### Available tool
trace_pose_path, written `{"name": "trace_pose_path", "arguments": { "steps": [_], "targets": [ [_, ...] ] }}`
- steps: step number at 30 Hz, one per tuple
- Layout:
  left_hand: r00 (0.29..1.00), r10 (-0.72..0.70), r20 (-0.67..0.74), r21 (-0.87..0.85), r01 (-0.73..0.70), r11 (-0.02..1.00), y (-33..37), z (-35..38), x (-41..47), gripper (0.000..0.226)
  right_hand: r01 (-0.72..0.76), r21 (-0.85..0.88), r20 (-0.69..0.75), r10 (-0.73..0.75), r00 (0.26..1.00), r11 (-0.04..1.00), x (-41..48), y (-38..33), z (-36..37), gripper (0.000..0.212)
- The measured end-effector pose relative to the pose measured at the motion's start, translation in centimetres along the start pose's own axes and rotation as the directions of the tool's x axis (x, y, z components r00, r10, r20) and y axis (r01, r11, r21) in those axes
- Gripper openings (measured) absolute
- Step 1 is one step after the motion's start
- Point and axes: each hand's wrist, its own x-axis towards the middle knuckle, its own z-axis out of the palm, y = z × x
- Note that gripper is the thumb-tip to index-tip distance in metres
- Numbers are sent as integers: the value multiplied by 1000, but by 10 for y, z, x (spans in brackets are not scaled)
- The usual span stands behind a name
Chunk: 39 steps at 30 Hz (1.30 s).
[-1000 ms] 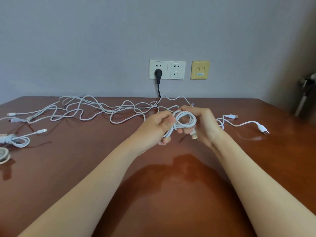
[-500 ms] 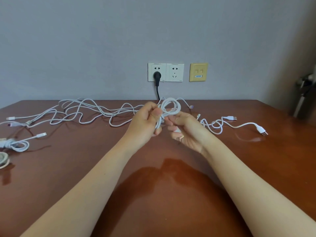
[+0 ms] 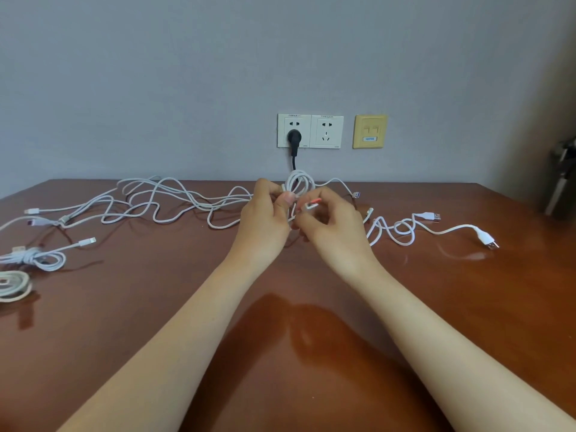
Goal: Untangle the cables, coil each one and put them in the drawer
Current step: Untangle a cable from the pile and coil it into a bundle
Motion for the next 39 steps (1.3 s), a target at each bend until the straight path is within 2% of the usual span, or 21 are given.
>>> {"name": "trace_pose_path", "arguments": {
  "steps": [3, 5, 10, 15, 18, 22, 25, 29, 31, 34, 39],
  "targets": [
    [998, 4, 56, 12, -5, 1000, -4, -4, 1, 14, 51, 38, 129, -56, 990, 998, -1, 5, -1, 9],
    [997, -12, 75, -8, 12, 1000, -8, -1, 1, 24, 41, 156, 134, -62, 989, 987, 2, 7, -2, 13],
    [989, -122, 84, -254, 139, 957, -4, 7, -5, 19, -90, 459, 101, 49, 994, 884, 4, -2, -5, 23],
    [982, -155, 111, -342, 184, 921, 0, 9, -5, 14, -229, 612, 154, 170, 973, 757, 3, -4, 1, 22],
    [979, -105, 177, -311, 157, 937, 0, 9, -7, 11, -229, 596, 144, 178, 973, 770, 3, -6, -1, 25],
    [980, -125, 155, -314, 169, 934, 2, 11, -9, 19, -232, 563, 138, 186, 973, 793, 3, -4, -2, 25],
    [980, -150, 130, -357, 188, 915, 4, 11, -10, 17, -232, 567, 138, 187, 973, 791, 2, -5, 2, 26],
    [967, -236, 94, -543, 249, 802, 9, 12, -10, 18, -253, 578, 117, 227, 967, 776, 2, -7, 7, 31],
    [962, -254, 100, -569, 264, 779, 11, 12, -10, 19, -283, 565, 125, 259, 958, 775, 3, -7, 8, 32],
    [969, -208, 131, -570, 245, 784, 12, 9, -13, 18, -365, 520, 180, 318, 931, 773, 5, -7, 7, 22],
    [982, -95, 166, -540, 171, 824, 12, 8, -14, 25, -472, 506, 241, 407, 881, 722, 10, -7, -2, 24]
  ]
}}
